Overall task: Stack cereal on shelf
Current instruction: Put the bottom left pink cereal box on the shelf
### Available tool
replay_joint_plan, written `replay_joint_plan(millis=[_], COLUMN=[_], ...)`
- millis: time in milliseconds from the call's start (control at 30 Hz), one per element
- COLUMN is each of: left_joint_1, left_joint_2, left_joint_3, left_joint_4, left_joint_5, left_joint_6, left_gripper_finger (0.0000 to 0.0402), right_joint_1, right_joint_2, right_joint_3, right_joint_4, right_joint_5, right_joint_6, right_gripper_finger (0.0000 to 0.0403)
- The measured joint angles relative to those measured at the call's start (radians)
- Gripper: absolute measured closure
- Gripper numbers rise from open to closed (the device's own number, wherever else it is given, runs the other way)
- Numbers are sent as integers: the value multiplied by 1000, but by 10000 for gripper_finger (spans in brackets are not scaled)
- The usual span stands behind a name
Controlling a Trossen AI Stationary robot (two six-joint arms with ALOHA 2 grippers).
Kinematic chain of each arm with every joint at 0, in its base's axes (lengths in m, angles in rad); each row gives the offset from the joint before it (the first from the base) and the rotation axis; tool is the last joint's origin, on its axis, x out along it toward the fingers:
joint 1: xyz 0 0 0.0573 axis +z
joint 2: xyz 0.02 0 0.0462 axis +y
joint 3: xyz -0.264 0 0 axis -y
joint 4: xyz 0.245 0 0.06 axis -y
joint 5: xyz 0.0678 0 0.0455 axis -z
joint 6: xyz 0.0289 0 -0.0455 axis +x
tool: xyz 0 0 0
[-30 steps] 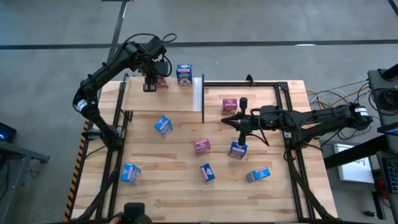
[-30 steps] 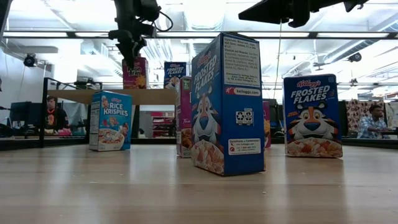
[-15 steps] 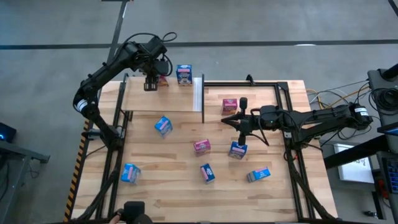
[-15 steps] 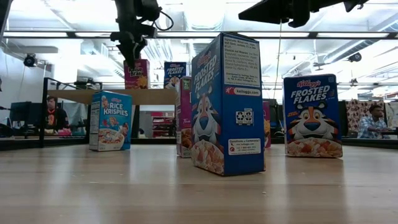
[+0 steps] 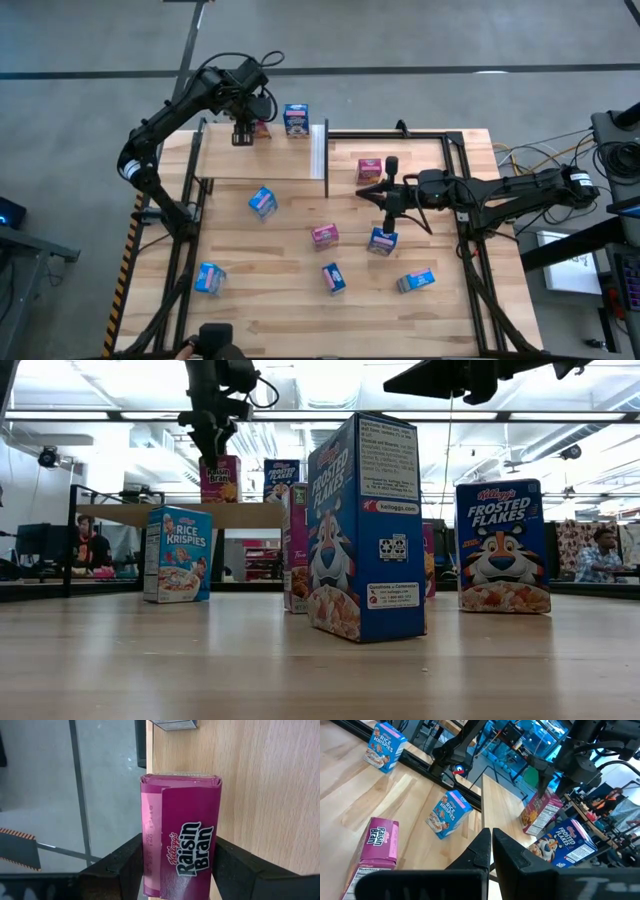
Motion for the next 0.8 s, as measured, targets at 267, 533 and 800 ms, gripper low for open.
replay_joint_plan(millis=[267,533,800], left_joint_1=[0,0,0], left_joint_2=[-3,-3,-5], left_joint_3=[1,1,1], left_joint_4=[2,8,14], left_joint_5=[0,0,0], left_joint_6=[3,-4,-4], left_gripper_finger=[214,214,199], right_joint_1=[0,0,0], right_joint_2=[0,0,0], right_joint_3=[0,0,0], right_joint_4=[0,0,0], right_joint_5=[13,13,13], right_joint_6=[0,0,0], right_gripper_finger=[394,394,394])
